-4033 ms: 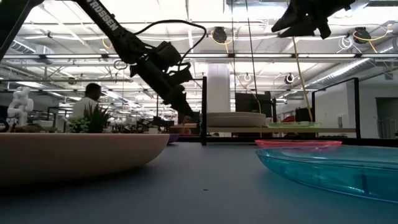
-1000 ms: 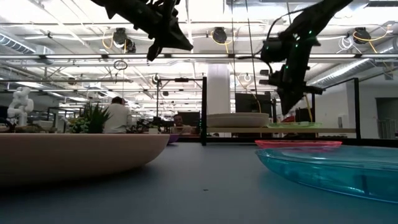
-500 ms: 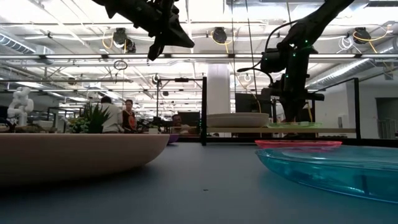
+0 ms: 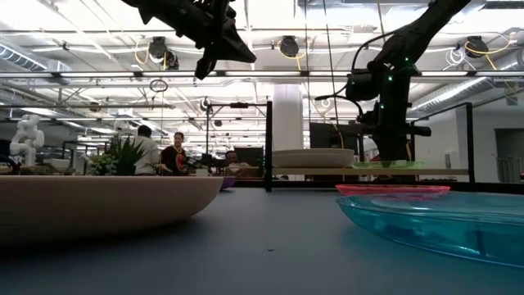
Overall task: Place and stack plates onto a shelf
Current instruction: Adjust the plates on the shelf, then stack the pink plate on top of the green plate on the shelf
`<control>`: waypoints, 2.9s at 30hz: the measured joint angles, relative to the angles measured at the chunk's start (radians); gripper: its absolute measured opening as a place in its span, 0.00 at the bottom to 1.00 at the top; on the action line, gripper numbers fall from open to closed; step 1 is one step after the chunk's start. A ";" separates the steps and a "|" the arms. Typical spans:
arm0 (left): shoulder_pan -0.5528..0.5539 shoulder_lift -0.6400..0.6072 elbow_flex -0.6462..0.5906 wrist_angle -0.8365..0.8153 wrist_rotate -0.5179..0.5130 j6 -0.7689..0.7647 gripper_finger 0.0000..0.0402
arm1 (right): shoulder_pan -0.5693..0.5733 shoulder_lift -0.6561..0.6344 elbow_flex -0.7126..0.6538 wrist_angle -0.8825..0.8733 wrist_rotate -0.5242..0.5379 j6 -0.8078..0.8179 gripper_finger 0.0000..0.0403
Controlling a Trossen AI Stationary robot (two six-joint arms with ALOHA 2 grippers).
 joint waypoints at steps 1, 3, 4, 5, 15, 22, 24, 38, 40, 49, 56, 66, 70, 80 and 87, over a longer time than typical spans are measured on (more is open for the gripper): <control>0.000 0.000 0.000 0.000 0.000 0.001 0.01 | 0.000 -0.001 -0.009 0.009 0.000 0.001 0.00; 0.000 0.000 0.000 0.000 0.000 0.007 0.01 | 0.000 -0.005 -0.025 0.014 0.001 0.008 0.00; 0.000 0.000 0.000 0.000 0.000 0.008 0.01 | 0.000 -0.005 -0.031 0.014 0.002 0.008 0.00; 0.000 0.000 0.000 0.000 0.000 0.008 0.01 | 0.000 -0.005 -0.033 0.012 0.003 0.007 0.00; -0.005 0.000 0.000 0.000 0.001 -0.004 0.01 | -0.019 -0.003 -0.036 0.009 0.020 0.003 0.00; -0.009 0.000 0.000 0.000 0.001 -0.011 0.01 | -0.055 -0.002 -0.037 0.009 0.023 -0.025 0.00; -0.012 0.000 0.000 0.000 0.001 -0.011 0.01 | -0.063 -0.002 -0.037 0.008 0.023 -0.029 0.00; -0.047 0.000 0.000 0.000 0.001 0.008 0.01 | -0.063 -0.156 -0.043 -0.001 0.029 -0.015 0.00; -0.054 0.000 0.000 0.000 0.001 0.013 0.01 | -0.062 -0.209 -0.043 -0.025 0.025 -0.005 0.00; -0.086 0.000 0.000 0.000 -0.015 -0.015 0.01 | 0.056 -0.488 -0.041 -0.122 -0.189 0.096 0.00; -0.139 0.000 0.000 0.005 -0.063 -0.129 0.01 | 0.344 -0.653 -0.040 -0.227 -0.174 0.277 0.00; -0.216 0.000 0.000 0.000 -0.104 -0.227 0.01 | 0.735 -0.641 -0.039 -0.195 -0.051 0.636 0.00; -0.252 0.000 0.000 -0.004 -0.111 -0.247 0.01 | 0.854 -0.569 -0.039 -0.144 -0.027 0.692 0.00; -0.286 -0.032 0.002 -0.180 -0.116 -0.245 0.01 | 0.970 -0.423 -0.039 -0.085 0.058 0.957 0.00; -0.264 -0.058 0.001 -0.270 -0.121 -0.126 0.01 | 1.000 -0.384 -0.039 -0.175 -0.008 1.055 0.06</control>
